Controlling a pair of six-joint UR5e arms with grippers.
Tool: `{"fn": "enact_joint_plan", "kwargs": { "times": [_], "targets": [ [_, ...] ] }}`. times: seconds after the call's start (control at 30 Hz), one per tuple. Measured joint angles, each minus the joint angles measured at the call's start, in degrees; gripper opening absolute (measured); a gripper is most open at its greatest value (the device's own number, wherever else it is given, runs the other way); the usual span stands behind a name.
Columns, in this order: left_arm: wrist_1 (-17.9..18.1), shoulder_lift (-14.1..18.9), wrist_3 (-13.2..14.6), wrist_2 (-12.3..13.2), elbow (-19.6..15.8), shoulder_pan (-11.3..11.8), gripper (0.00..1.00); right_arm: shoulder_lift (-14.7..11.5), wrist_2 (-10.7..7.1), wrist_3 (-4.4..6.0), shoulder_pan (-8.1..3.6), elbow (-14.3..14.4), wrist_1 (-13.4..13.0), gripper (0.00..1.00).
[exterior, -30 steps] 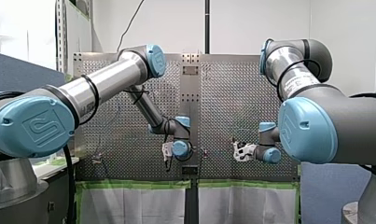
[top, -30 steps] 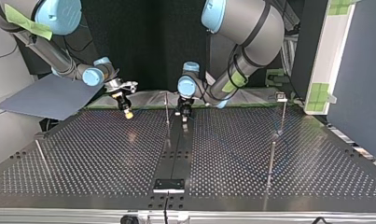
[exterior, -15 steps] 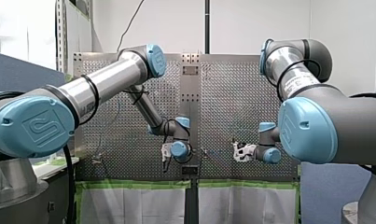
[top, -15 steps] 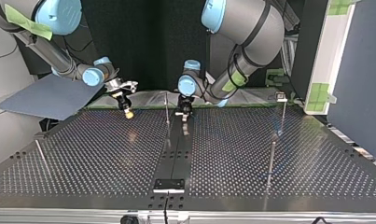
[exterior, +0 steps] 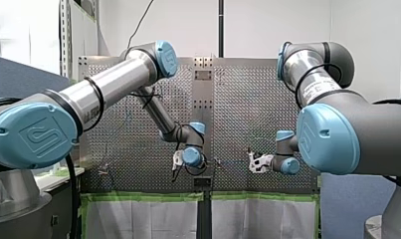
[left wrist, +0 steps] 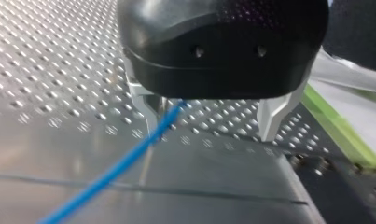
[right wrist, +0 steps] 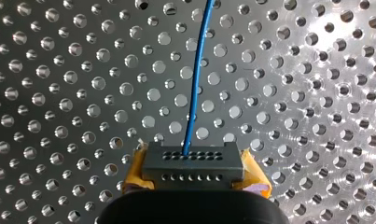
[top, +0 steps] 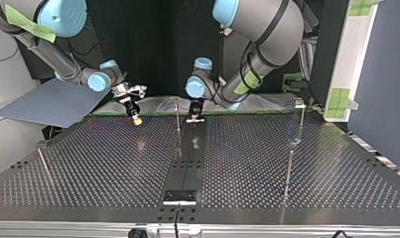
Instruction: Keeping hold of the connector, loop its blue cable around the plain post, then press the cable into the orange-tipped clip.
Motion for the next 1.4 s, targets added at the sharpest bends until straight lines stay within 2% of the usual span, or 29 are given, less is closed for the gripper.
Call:
{"fn": "enact_joint_plan", "kwargs": {
  "times": [0.27, 0.63, 0.83, 1.0, 1.2, 1.4],
  "targets": [
    [3.8, 4.0, 0.2, 0.8, -4.3, -0.5, 1.0, 0.0, -0.19, -0.52, -0.04, 0.0, 1.1, 0.0],
    [4.0, 5.9, 0.2, 0.5, -10.0, -2.5, 1.0, 0.0, -0.57, -0.94, -0.32, 0.0, 1.9, 0.0],
    [3.7, 5.9, 0.2, -0.7, -10.9, -2.6, 1.0, 0.0, -0.62, -1.06, -0.34, 0.0, 2.2, 0.0],
    [3.1, 6.2, 0.4, -0.7, -11.1, -3.0, 1.0, 0.0, -0.62, -1.09, -0.34, 0.0, 2.5, 0.0],
    [2.7, 7.1, 0.7, 0.3, -11.4, -4.3, 1.0, 0.0, -0.62, -1.03, -0.34, 0.0, 2.5, 0.0],
    [2.3, 7.2, 0.6, 0.7, -11.5, -6.6, 1.0, 0.0, -0.62, -1.0, -0.34, 0.0, 2.5, 0.0]
  ]
}}
